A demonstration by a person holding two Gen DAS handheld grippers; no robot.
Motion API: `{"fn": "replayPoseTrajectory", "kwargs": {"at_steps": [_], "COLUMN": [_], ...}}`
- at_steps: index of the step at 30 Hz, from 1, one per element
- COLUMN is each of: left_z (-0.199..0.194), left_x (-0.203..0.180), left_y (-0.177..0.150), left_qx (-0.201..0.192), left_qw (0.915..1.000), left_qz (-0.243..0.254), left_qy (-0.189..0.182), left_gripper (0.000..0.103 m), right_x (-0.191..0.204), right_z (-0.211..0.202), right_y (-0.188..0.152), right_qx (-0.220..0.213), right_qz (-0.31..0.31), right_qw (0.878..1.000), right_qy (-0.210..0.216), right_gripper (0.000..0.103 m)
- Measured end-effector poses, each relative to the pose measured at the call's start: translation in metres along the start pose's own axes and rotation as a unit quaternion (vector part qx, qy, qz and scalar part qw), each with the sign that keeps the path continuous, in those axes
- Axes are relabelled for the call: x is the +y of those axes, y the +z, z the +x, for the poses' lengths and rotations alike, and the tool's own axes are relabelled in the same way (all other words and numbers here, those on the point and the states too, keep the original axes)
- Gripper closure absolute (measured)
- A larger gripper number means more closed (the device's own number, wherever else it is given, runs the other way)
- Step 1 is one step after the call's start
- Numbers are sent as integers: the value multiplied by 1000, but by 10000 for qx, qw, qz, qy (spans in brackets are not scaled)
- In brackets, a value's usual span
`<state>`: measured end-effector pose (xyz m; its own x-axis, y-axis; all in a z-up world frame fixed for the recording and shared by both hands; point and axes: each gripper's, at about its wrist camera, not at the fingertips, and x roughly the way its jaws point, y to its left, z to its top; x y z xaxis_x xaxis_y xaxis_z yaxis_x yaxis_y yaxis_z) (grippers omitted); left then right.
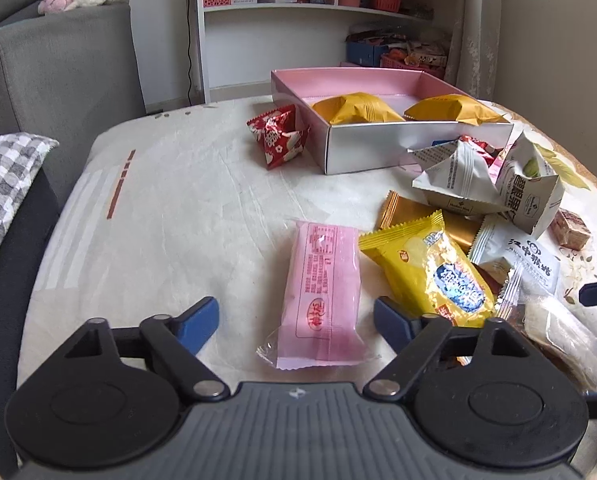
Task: Organize snacks
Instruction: 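Grasp the pink wrapped bar with the left tool while the right tool grasps the clear pastry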
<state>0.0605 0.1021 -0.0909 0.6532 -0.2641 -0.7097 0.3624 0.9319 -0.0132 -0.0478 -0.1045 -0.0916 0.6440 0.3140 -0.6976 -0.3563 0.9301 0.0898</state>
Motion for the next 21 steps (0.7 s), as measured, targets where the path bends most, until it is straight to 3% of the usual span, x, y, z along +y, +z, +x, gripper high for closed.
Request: {"fn": "replayPoseTrajectory", "kwargs": {"at_steps": [8,11,17,19,21], "left_z": [-3,-3,-3,-3,-3], "left_x": [-1,-1,0,-1,-2], "left_y": [2,3,6,6,7], "left_qx": [-63,-67,-60,-55,-44], "left_qw": [10000,9999,9999,9998,9999], "left_qz": [23,-6,-61,-50,-37], "left_qy": [-53,-92,-142,-160,-140], "left_gripper": [34,41,54,63,71], "right_x": [12,10,5,3,4], "right_z": [3,1,0,2,3], "right_y": [-8,-7,-4,-4,-4], "right_qx": [-14,-56,-17,43,51], "right_qz": [-412,-382,-209,-208,-239], "right_qw": [9992,9992,9998,9998,9997], "right_qy": [-8,-38,-27,-1,6], "right_gripper": [16,25,53,65,67]}}
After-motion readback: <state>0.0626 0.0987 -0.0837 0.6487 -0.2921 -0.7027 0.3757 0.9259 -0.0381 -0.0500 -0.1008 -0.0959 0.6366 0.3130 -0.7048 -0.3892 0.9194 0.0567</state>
